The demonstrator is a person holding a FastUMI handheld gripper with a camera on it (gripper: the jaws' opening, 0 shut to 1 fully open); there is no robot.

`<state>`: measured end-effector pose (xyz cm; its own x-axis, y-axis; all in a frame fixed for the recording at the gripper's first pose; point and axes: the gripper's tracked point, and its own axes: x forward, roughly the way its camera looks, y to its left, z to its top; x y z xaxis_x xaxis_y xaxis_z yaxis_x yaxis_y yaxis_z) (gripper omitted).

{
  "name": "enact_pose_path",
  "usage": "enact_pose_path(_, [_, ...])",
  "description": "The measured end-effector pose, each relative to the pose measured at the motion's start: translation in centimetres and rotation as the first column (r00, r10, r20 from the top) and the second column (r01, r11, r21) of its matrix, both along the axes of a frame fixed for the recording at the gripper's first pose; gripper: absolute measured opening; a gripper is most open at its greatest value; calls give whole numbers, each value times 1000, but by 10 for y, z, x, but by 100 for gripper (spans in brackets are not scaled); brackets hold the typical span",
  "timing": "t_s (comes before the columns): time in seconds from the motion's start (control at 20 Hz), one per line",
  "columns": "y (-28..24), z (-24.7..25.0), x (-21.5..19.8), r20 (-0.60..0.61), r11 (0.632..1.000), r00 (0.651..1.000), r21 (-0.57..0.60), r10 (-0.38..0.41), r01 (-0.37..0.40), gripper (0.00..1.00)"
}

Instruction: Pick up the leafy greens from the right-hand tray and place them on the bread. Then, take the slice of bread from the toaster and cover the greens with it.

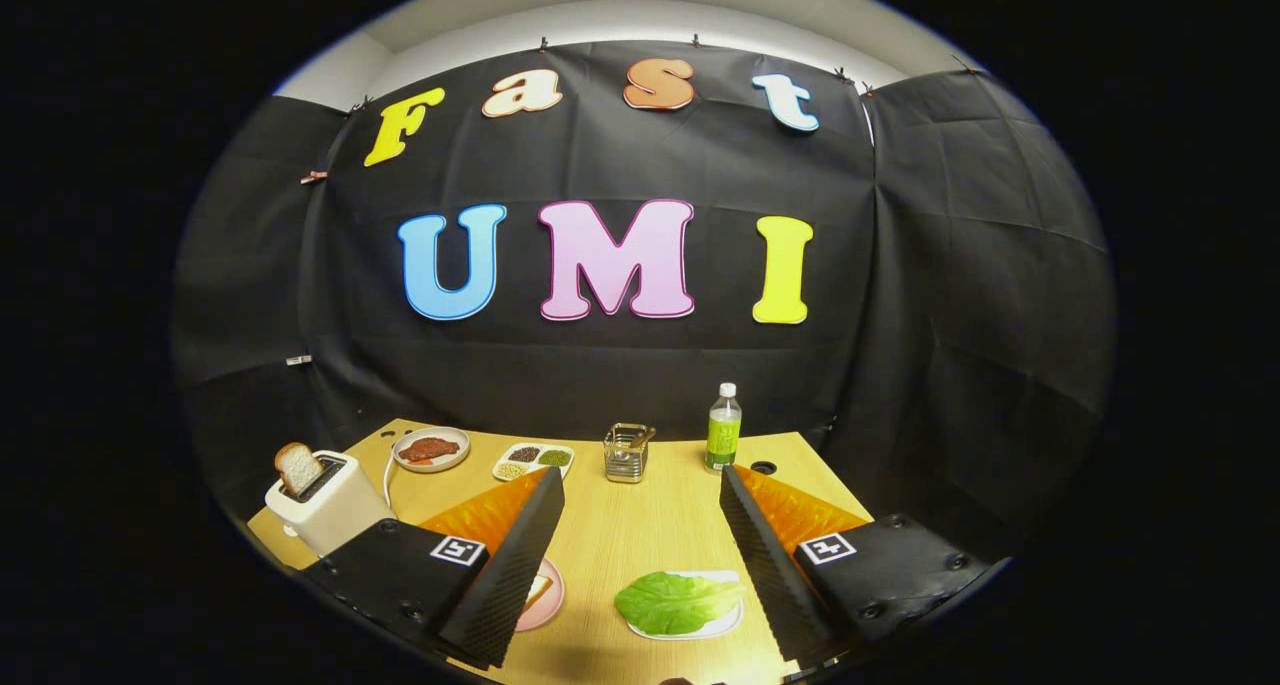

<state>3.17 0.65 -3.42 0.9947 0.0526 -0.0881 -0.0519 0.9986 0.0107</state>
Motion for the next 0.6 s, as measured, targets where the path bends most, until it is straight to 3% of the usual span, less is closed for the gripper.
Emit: enact_pose_path(0.6, [-23, -100, 26, -239, 996, 968, -9, 81, -85, 98])
